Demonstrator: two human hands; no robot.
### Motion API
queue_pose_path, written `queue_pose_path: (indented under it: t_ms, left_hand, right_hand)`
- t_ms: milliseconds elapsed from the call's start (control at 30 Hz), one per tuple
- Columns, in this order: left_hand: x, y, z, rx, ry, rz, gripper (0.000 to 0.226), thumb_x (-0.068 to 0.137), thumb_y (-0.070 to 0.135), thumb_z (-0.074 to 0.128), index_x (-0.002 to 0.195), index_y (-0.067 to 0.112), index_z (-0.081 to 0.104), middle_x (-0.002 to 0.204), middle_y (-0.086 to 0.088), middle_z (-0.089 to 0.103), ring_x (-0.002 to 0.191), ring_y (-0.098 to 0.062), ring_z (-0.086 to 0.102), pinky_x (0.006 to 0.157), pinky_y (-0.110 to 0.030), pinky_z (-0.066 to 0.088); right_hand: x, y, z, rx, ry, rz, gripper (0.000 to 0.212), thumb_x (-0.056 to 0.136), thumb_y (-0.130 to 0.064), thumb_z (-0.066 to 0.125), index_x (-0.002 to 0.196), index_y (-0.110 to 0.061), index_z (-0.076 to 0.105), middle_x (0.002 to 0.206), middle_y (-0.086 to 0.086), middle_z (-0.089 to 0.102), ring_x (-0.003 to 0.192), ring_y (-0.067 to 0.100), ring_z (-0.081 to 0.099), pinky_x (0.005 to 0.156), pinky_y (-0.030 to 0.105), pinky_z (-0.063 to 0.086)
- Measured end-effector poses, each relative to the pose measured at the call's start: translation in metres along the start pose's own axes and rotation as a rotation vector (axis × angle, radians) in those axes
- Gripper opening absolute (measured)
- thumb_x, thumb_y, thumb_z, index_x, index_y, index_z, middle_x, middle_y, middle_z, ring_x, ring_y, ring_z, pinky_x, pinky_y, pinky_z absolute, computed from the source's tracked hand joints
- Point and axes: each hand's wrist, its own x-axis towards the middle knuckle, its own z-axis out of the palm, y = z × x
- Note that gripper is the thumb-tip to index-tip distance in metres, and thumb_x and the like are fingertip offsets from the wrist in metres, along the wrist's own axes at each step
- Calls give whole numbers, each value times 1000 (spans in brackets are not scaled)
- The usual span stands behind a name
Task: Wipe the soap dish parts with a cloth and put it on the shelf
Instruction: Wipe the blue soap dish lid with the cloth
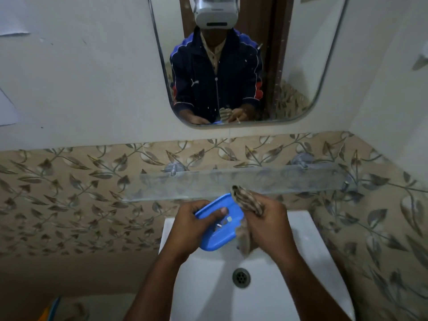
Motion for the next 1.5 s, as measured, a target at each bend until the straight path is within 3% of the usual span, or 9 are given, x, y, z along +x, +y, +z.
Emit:
queue_pose_path:
  t_ms: [167, 300, 500, 733, 900, 1033, 1133, 1267, 1500]
  left_hand:
    - [4, -10, 12, -290, 373, -55, 25, 85, 24, 75, 77, 1, 73, 69, -11, 72, 59, -18, 67, 55, -29, 53]
    - [-5, -11, 19, -131, 176, -18, 29, 79, 29, 77, 75, 1, 74, 67, -5, 73, 60, -14, 66, 57, -25, 51]
    - [-5, -10, 46, -584, 489, -245, 28, 87, 29, 73, 91, 1, 71, 79, -14, 74, 68, -24, 71, 60, -33, 59]
    - [-2, -16, 39, -404, 320, -241, 16, 90, 27, 69, 89, 11, 74, 83, -12, 77, 74, -28, 75, 62, -35, 60]
    - [14, -18, 19, -422, 568, -238, 18, 91, 31, 68, 89, 13, 69, 79, -8, 74, 64, -16, 73, 52, -28, 58]
    - [7, -20, 32, -375, 323, -234, 30, 90, 28, 68, 104, 1, 70, 87, -16, 77, 70, -23, 74, 61, -34, 60]
    - [16, -17, 22, -454, 519, -135, 23, 90, 28, 69, 99, 7, 71, 81, -9, 75, 71, -22, 72, 63, -35, 58]
    - [11, -20, 22, -471, 438, -170, 35, 90, 32, 69, 104, -1, 70, 89, -20, 74, 75, -30, 71, 65, -38, 60]
    - [20, -16, 12, -529, 544, -198, 53, 85, 49, 67, 116, 6, 65, 100, -13, 73, 87, -27, 71, 69, -36, 62]
  right_hand:
    - [0, -7, 15, 21, 35, -33, 44, 85, 4, 63, 121, -22, 70, 99, -21, 72, 87, -18, 63, 76, 3, 47]
    - [13, -6, 3, 2, 26, 13, 41, 84, 3, 64, 112, -25, 75, 93, -24, 73, 87, -17, 65, 84, 15, 55]
    - [-14, -15, 35, 75, 120, -5, 51, 85, 7, 63, 130, -17, 63, 127, -12, 65, 104, -23, 55, 96, 9, 47]
    - [25, -19, 7, -70, -147, -11, 40, 80, 3, 63, 102, -27, 78, 79, -30, 72, 81, -18, 64, 74, 9, 51]
    - [-22, -2, 23, -174, -128, -83, 46, 81, 4, 61, 119, -19, 72, 113, -18, 70, 103, -21, 57, 91, 3, 44]
    - [9, -7, 15, -85, -73, 14, 32, 87, -5, 66, 112, -23, 75, 91, -22, 72, 82, -23, 61, 69, 0, 45]
    - [2, -15, 20, -141, -101, -66, 27, 89, -10, 65, 110, -23, 75, 96, -12, 77, 81, -11, 67, 68, 7, 50]
    - [3, -14, 15, -183, -150, -8, 25, 89, -26, 67, 64, -22, 65, 59, -9, 64, 53, -7, 55, 52, 21, 47]
    - [-13, -28, 24, -200, -172, -145, 25, 87, -10, 66, 96, -33, 74, 77, -18, 62, 73, -9, 60, 65, 4, 41]
